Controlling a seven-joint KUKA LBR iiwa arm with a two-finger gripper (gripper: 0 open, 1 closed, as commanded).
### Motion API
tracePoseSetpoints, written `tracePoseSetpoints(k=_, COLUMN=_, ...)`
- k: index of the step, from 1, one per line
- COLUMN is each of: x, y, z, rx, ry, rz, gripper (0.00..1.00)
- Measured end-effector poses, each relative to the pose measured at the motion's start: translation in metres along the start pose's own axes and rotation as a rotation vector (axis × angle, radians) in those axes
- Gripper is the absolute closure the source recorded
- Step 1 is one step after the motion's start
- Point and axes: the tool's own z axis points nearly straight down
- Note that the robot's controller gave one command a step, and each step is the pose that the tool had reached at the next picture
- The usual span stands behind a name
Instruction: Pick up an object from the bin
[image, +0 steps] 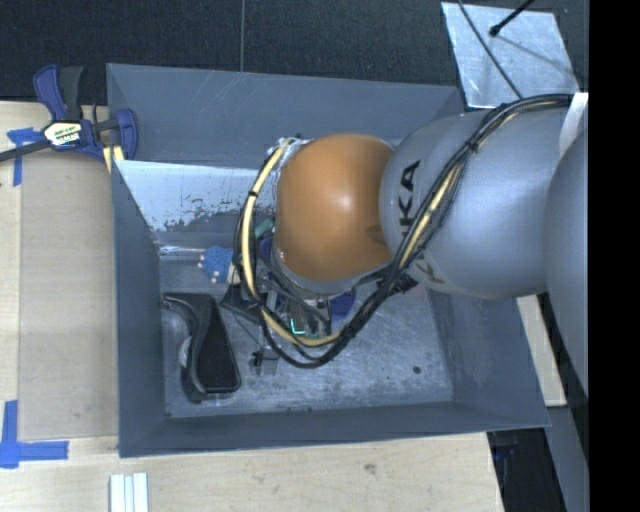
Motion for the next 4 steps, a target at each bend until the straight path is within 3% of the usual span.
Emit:
tracePoseSetpoints(k=1, x=-0.1022, y=-0.0321, z=0.1044, rx=-0.001, ry=-0.012, rz=-0.294, gripper=0.00)
tracePoseSetpoints(k=2, x=-0.1012, y=-0.0311, z=0.1032, rx=-0.001, ry=-0.010, rz=-0.293, gripper=1.00)
tracePoseSetpoints(k=3, x=-0.1011, y=-0.0312, z=0.1033, rx=-0.001, ry=-0.010, rz=-0.293, gripper=0.00)
tracePoseSetpoints(k=4, x=-0.1011, y=-0.0313, z=0.1033, rx=-0.001, ry=-0.009, rz=-0.292, gripper=1.00)
